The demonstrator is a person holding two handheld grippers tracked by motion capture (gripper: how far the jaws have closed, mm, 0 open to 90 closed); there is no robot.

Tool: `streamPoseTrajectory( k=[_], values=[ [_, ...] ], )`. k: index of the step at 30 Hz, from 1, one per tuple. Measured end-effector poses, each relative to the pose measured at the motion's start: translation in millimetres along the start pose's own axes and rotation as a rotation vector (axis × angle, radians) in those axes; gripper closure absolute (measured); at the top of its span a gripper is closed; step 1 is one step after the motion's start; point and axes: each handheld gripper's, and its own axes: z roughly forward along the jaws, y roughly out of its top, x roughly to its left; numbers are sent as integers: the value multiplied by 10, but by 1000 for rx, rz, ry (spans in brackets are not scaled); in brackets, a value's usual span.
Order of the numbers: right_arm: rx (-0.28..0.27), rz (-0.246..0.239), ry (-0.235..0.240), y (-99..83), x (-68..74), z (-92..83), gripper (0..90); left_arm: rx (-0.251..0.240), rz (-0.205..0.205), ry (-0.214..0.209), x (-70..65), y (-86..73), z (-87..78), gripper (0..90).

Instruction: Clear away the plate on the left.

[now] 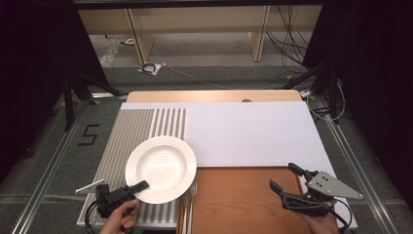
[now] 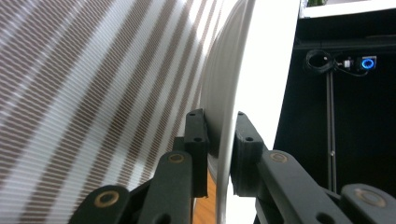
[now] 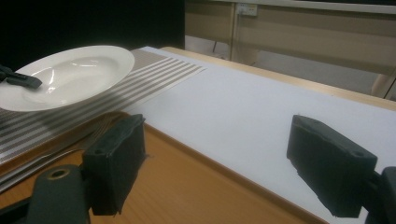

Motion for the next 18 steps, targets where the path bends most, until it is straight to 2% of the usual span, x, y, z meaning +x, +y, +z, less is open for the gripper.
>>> streamPoseTrajectory(
  k=[11, 18],
  values=[
    [-1, -3, -2, -1, -5, -3, 203, 77, 34, -24, -124, -145, 181, 789],
    [-4, -1, -1, -2, -7, -3, 203, 117, 59, -22, -186, -222, 273, 788]
  ],
)
